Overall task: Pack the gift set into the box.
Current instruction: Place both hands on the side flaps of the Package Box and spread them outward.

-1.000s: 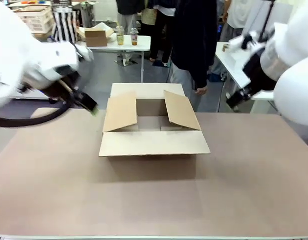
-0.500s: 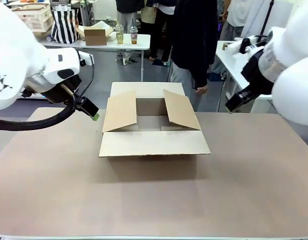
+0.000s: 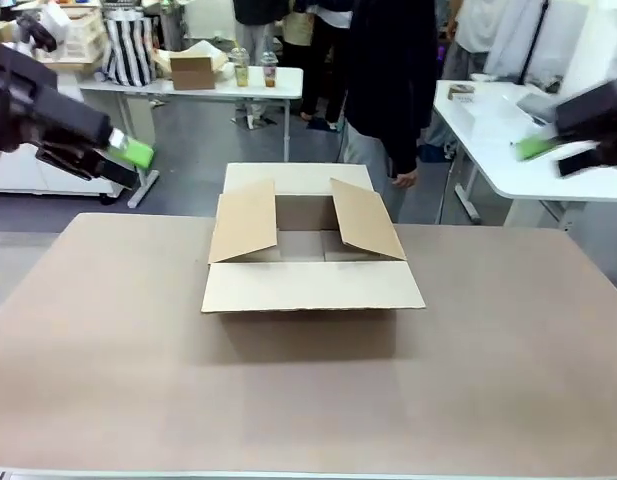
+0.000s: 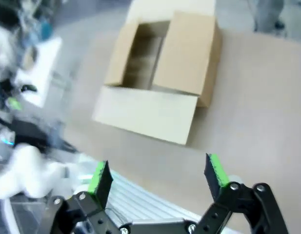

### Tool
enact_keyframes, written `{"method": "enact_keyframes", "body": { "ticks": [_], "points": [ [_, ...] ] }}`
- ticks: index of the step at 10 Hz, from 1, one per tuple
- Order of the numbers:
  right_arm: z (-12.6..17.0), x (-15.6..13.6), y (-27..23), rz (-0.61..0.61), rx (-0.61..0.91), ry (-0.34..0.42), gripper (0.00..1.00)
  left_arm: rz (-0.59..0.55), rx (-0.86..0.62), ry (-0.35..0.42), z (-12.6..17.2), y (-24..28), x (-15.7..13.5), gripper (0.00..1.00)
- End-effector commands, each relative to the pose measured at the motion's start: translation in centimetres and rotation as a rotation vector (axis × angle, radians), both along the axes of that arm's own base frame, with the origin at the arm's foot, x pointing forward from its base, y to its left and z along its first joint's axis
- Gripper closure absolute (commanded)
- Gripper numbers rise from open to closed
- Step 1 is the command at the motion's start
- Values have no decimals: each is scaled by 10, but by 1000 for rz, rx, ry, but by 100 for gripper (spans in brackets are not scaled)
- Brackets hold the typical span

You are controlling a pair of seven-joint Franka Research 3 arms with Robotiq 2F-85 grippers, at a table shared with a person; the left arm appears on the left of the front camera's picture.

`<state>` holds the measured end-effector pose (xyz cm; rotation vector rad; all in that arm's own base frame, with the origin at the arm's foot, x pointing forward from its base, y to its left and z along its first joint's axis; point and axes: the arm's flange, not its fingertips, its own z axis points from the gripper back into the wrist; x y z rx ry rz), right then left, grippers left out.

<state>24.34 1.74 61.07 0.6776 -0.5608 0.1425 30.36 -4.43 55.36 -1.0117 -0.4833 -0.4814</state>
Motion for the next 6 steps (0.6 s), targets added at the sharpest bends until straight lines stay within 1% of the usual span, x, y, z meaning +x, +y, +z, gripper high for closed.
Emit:
{"method": "enact_keyframes", "body": {
  "ticks": [1, 2, 3, 4, 6],
  "points": [
    [-102, -42, -99, -356, 436, 92, 0, 154, -98, 148, -25, 47, 4, 0],
    [-119, -35, -114, -439, 469, 136, 0, 236, -170, 189, -41, 74, 4, 0],
    [-3, -15, -62, -89, 137, 42, 0, 415, -196, 194, -55, 89, 6, 0],
    [-3, -15, -62, -89, 137, 42, 0, 155, -125, 141, -17, 70, 3, 0],
    [-3, -15, -62, -89, 137, 42, 0, 155, -125, 141, -17, 70, 3, 0]
  ]
}}
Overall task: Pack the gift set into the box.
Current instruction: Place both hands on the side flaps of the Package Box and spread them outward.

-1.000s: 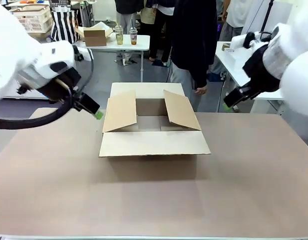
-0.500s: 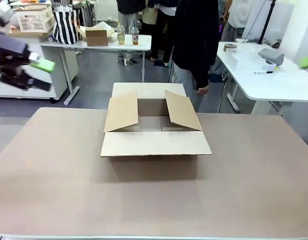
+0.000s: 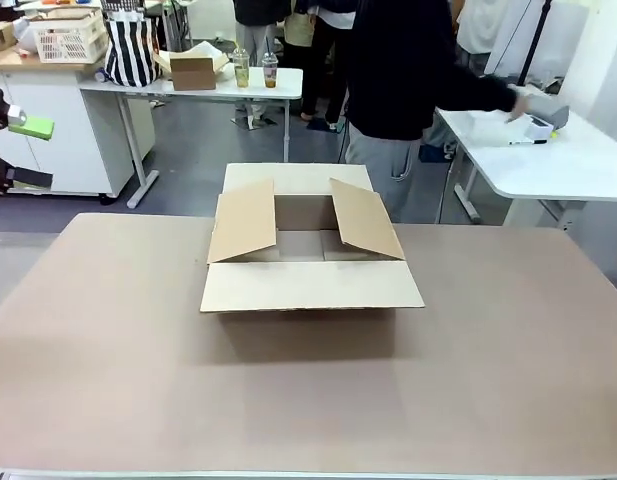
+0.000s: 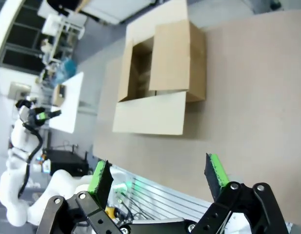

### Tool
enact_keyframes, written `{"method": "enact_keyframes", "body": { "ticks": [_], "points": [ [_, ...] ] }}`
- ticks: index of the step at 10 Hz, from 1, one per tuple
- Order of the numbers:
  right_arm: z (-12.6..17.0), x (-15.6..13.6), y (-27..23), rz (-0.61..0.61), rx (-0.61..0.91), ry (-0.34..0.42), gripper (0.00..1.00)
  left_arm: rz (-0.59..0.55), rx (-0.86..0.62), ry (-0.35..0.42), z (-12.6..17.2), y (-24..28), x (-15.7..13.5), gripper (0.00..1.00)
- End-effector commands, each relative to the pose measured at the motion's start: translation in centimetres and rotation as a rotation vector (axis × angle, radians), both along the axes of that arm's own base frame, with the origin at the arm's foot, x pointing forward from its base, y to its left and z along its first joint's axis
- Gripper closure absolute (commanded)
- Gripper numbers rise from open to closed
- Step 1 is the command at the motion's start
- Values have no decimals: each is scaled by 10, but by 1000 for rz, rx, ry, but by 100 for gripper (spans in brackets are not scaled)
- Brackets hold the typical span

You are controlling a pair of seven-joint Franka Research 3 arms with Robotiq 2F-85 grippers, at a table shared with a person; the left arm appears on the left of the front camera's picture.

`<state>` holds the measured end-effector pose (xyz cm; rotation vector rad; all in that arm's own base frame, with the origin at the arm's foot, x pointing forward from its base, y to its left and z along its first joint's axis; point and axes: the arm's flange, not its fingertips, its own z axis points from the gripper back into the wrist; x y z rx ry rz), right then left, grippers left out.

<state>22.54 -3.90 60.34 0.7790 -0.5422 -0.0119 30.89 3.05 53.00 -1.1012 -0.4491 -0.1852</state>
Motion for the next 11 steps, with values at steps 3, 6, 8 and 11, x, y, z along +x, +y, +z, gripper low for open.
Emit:
{"method": "enact_keyframes", "body": {
  "ticks": [3, 6, 8, 11],
  "points": [
    [4, 3, -6, 10, 2, -25, 0, -38, -2, -42, 7, -5, -2, 0],
    [4, 3, -6, 10, 2, -25, 0, -135, 97, 7, 33, -44, 11, 0],
    [4, 3, -6, 10, 2, -25, 0, 41, 291, 154, 66, -130, 62, 0],
    [4, 3, -6, 10, 2, -25, 0, 164, 543, 247, 64, -271, 103, 0]
  ]
}}
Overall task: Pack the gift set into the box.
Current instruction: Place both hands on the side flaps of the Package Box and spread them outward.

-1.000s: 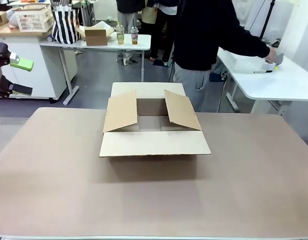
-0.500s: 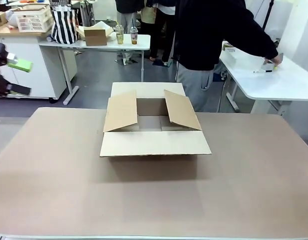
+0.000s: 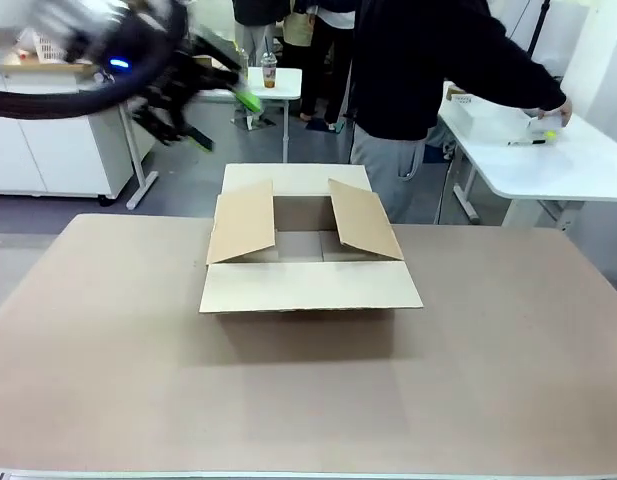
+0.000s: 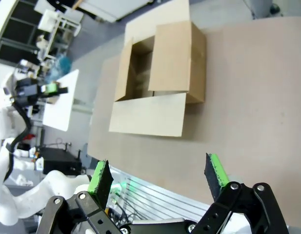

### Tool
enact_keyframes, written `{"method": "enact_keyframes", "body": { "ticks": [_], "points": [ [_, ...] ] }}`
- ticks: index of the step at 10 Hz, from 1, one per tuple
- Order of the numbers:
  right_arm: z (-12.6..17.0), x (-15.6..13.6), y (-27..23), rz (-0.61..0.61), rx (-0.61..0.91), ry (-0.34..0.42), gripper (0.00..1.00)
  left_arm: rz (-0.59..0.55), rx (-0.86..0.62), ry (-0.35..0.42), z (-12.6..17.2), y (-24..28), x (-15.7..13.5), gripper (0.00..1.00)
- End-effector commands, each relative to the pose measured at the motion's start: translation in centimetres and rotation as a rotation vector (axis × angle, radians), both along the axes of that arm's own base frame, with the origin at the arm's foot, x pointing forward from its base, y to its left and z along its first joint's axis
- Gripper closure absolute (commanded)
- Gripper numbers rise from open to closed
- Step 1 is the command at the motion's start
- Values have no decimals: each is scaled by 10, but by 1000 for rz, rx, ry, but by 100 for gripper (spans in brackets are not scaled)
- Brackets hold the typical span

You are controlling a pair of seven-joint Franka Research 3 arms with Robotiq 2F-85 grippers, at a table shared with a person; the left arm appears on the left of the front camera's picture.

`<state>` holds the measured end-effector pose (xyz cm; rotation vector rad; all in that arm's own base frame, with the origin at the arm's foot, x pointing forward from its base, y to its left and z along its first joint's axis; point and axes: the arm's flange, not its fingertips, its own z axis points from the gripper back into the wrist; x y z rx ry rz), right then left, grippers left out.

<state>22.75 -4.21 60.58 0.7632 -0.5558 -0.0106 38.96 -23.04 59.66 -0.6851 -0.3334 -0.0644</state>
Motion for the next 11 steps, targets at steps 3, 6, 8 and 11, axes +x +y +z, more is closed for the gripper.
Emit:
{"method": "enact_keyframes", "body": {
  "ticks": [3, 6, 8, 11],
  "points": [
    [2, 1, -3, 18, 17, -14, 0, -61, 372, 124, -30, -83, 15, 0],
    [2, 1, -3, 18, 17, -14, 0, -12, 315, 82, -42, -80, 10, 0],
    [2, 1, -3, 18, 17, -14, 0, -12, 315, 82, -42, -80, 10, 0],
    [2, 1, -3, 18, 17, -14, 0, 7, 588, 43, -58, -126, 63, 0]
  ]
}}
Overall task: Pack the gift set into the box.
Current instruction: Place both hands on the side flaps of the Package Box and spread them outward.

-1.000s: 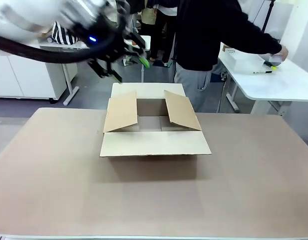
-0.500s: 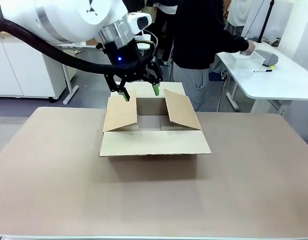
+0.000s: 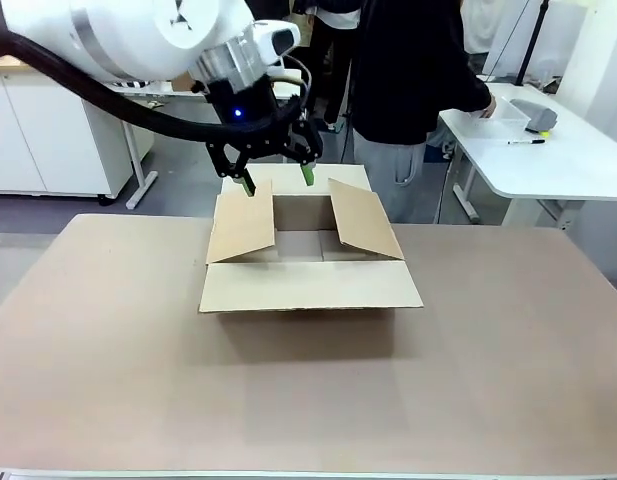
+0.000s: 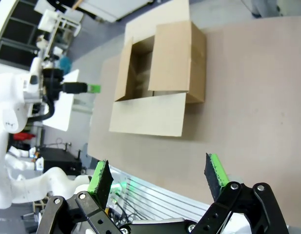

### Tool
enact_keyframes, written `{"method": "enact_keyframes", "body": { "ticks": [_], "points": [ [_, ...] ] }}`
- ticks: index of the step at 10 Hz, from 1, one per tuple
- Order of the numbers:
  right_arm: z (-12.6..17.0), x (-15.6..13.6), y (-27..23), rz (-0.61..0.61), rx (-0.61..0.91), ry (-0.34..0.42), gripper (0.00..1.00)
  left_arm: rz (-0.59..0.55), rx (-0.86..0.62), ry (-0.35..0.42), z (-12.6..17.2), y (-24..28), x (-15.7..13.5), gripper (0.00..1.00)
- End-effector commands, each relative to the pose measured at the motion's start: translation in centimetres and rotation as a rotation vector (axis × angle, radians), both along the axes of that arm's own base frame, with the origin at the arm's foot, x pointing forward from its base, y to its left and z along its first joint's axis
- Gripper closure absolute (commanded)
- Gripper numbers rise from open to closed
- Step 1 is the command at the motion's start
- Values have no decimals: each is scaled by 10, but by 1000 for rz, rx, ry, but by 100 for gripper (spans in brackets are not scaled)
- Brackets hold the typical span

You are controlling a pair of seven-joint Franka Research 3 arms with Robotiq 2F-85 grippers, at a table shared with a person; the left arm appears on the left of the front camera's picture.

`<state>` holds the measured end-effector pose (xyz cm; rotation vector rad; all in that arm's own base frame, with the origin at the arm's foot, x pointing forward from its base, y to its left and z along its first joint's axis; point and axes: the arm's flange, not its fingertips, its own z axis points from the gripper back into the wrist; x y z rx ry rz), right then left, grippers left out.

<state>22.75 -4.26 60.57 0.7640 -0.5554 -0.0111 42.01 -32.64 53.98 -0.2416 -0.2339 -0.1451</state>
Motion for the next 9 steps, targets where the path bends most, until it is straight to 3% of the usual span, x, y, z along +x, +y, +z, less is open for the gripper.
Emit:
{"method": "enact_keyframes", "body": {
  "ticks": [1, 4, 9],
  "points": [
    [2, 1, -2, 18, 16, -14, 0, -53, 225, 5, -17, -50, 56, 0],
    [2, 1, -2, 18, 16, -14, 0, -36, 475, 26, -58, -86, 100, 0],
    [2, 1, -2, 18, 16, -14, 0, 130, 665, 64, -105, -89, 136, 0]
  ]
}}
